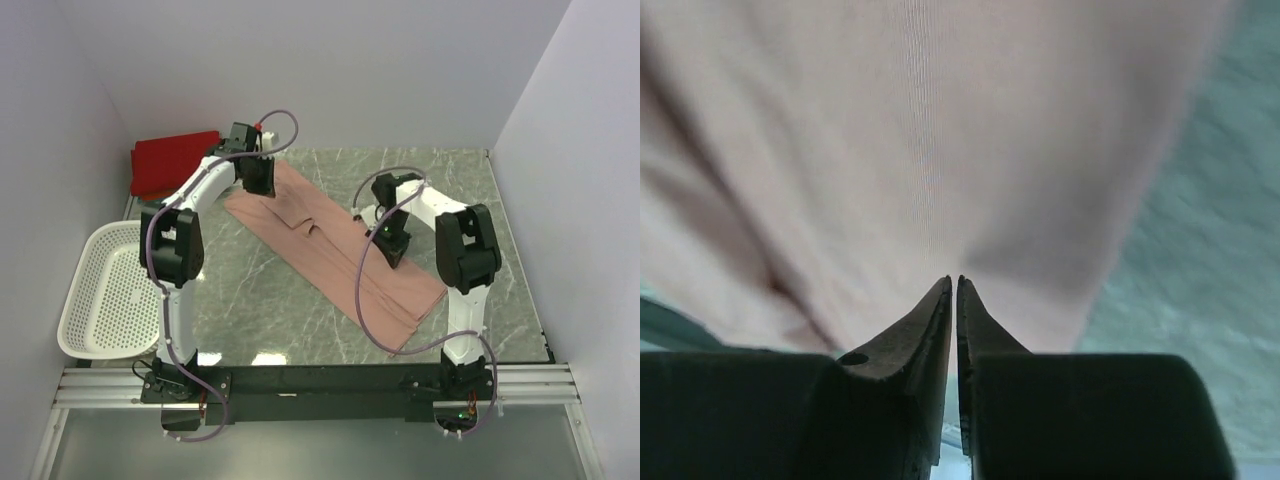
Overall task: Fold and stack the t-shirts
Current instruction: Fold the tshirt
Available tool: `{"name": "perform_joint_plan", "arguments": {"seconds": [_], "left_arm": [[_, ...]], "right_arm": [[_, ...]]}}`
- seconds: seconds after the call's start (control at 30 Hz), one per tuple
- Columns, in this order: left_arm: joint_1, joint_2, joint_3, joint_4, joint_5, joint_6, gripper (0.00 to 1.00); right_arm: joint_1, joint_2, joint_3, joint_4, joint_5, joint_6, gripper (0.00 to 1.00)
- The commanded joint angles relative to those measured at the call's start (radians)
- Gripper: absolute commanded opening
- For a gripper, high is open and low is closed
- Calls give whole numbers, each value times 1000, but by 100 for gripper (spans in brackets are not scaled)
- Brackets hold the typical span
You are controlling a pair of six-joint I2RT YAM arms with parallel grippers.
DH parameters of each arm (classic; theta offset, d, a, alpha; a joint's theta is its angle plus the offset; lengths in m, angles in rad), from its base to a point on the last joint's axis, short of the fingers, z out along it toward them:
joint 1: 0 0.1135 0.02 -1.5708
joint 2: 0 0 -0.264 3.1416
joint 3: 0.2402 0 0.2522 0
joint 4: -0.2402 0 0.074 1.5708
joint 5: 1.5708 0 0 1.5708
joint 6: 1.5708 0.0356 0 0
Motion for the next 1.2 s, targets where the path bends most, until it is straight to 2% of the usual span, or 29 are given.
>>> {"name": "perform_joint_plan", "arguments": {"seconds": [0.0, 0.2, 0.33, 0.37, 0.53, 0.63, 0.7, 0.8, 0.83, 0.9, 0.93, 1.07, 1.17], "left_arm": [[23, -11, -42, -36, 29, -54, 19], [28, -8, -91, -65, 9, -69, 19], [28, 29, -121, -67, 3, -79, 19], [28, 39, -121, -66, 5, -76, 19], [26, 177, -44, -88, 26, -65, 19], [25, 281, 71, -98, 34, -50, 19], [23, 343, 201, -108, 18, -39, 19], [23, 450, 388, -99, -14, -2, 20], [25, 482, 448, -52, -25, 6, 20], [26, 474, 465, 17, -19, 24, 24], [26, 457, 458, 107, -14, 32, 26], [25, 319, 352, 267, 27, 10, 38], [23, 207, 292, 272, 61, -13, 41]], "right_arm": [[35, 17, -61, 47, 39, -2, 12], [137, -16, -205, 70, 17, 9, 11], [254, -48, -297, 36, -116, 34, 11], [312, -55, -311, 28, -198, 38, 11], [403, -131, -271, -22, -392, 51, 16], [374, -170, -189, -58, -472, 57, 19], [340, -194, -129, -68, -503, 61, 20], [245, -199, -51, -53, -492, 80, 22], [184, -196, -9, -41, -484, 95, 22], [121, -162, 40, -12, -483, 115, 23], [71, -147, 69, -2, -487, 126, 23], [3, -17, 268, 36, -520, 181, 24], [-8, 69, 397, 57, -533, 236, 24]]}}
